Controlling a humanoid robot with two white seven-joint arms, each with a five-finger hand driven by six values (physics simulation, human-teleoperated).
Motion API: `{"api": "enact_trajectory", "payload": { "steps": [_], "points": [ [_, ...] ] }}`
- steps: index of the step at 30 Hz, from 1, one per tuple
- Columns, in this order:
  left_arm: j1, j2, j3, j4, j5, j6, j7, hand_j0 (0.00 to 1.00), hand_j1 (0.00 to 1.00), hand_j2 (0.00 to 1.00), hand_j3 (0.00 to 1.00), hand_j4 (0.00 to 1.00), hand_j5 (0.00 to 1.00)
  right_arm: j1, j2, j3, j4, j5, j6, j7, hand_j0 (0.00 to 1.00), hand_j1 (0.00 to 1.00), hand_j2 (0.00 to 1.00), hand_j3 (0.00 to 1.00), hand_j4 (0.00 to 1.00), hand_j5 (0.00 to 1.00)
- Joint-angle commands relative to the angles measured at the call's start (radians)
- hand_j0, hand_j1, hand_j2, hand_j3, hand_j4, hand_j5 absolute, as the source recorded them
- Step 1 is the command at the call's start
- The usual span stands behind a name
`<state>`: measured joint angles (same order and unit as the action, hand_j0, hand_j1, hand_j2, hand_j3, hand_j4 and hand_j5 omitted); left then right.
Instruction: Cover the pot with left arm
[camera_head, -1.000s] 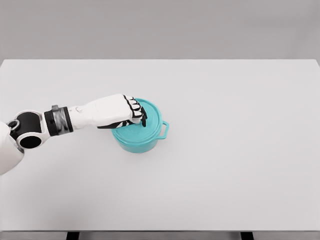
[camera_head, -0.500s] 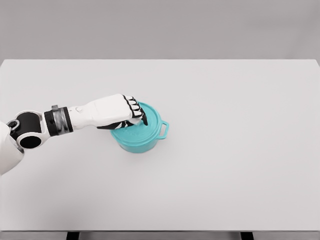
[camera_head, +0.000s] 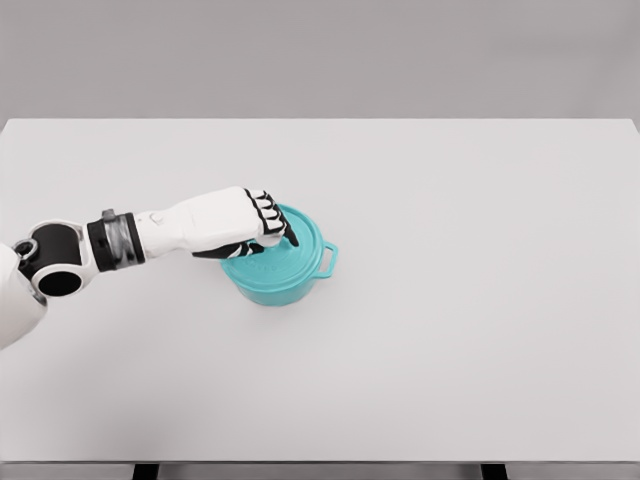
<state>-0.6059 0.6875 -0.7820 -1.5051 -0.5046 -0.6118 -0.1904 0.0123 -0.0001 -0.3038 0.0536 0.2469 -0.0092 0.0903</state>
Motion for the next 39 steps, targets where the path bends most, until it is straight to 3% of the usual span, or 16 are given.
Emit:
{"api": "enact_trajectory", "payload": {
  "steps": [1, 39],
  "points": [
    [0.000, 0.003, 0.003, -0.001, 0.008, 0.001, 0.000, 0.68, 0.68, 0.68, 0.68, 0.68, 0.68, 0.000, 0.000, 0.000, 0.000, 0.000, 0.000, 0.000, 1.00, 1.00, 1.00, 1.00, 1.00, 1.00],
    [-0.011, 0.032, 0.021, -0.010, 0.012, 0.001, 0.000, 0.72, 0.72, 0.72, 0.72, 0.72, 0.72, 0.000, 0.000, 0.000, 0.000, 0.000, 0.000, 0.000, 1.00, 1.00, 1.00, 1.00, 1.00, 1.00]
  ]
}}
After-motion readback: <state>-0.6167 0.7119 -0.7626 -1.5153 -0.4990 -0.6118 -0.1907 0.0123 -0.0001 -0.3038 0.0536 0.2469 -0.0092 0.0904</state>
